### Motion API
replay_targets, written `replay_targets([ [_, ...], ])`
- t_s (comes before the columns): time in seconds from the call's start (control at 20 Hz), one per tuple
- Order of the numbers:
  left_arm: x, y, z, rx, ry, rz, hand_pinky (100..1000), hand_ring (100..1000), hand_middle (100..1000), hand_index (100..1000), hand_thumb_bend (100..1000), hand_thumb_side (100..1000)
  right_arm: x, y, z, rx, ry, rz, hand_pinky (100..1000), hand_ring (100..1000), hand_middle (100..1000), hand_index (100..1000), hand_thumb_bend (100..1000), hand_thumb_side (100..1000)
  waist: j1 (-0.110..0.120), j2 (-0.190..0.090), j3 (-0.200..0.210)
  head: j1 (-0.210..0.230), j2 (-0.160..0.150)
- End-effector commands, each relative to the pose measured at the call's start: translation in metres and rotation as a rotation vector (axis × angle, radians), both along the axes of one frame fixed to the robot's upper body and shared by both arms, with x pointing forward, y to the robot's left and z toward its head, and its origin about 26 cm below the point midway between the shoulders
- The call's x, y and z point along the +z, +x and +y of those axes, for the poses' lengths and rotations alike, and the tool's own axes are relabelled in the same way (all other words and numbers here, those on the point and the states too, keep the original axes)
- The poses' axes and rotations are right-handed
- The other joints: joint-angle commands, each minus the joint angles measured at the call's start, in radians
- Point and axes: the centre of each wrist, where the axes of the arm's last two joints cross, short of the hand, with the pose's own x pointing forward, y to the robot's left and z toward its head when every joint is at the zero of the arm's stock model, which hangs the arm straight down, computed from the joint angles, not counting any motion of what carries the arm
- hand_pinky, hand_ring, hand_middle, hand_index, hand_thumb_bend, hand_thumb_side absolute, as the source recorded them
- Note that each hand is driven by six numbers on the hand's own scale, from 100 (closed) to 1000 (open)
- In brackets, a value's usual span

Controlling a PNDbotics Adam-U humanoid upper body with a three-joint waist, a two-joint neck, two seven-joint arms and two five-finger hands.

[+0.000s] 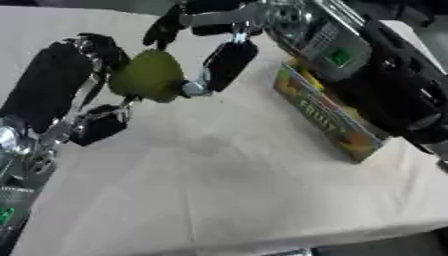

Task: Pick up the objects with one hand, pass them to the other hand, and then place them into the box on the other side of the table.

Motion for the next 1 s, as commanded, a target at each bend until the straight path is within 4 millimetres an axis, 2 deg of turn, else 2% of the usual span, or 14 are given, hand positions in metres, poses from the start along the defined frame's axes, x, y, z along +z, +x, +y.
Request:
replay_targets([
  [0.05,0.011,-0.006,-0.003,-0.022,-0.014,-0.046,344,383,445,536,100,100,0.009,0.0,0.001,0.005,0.004,-0.042,965,899,807,941,243,429,-0.008,-0.014,0.002,-0.005,0.005],
  [0.45,0.013,-0.007,-0.007,-0.034,-0.018,-0.066,344,383,444,535,100,100,0.006,0.004,0.008,0.04,-0.024,-0.008,963,894,802,942,219,463,-0.01,-0.012,0.01,-0.012,0.005],
  [0.55,0.013,-0.007,-0.008,-0.034,-0.017,-0.072,346,385,445,535,100,100,0.005,0.004,0.009,0.048,-0.028,0.007,955,885,773,932,200,463,-0.01,-0.011,0.011,-0.013,0.005],
  [0.75,0.013,-0.007,-0.009,-0.033,-0.007,-0.086,353,389,448,535,100,100,0.001,0.01,0.009,0.038,-0.036,0.067,941,859,640,863,153,426,-0.011,-0.01,0.015,-0.015,0.005],
  [1.0,0.014,-0.008,-0.01,-0.043,0.005,-0.108,360,394,450,535,100,100,-0.004,0.017,0.01,0.031,-0.039,0.136,926,820,606,826,100,440,-0.012,-0.009,0.018,-0.019,0.005],
])
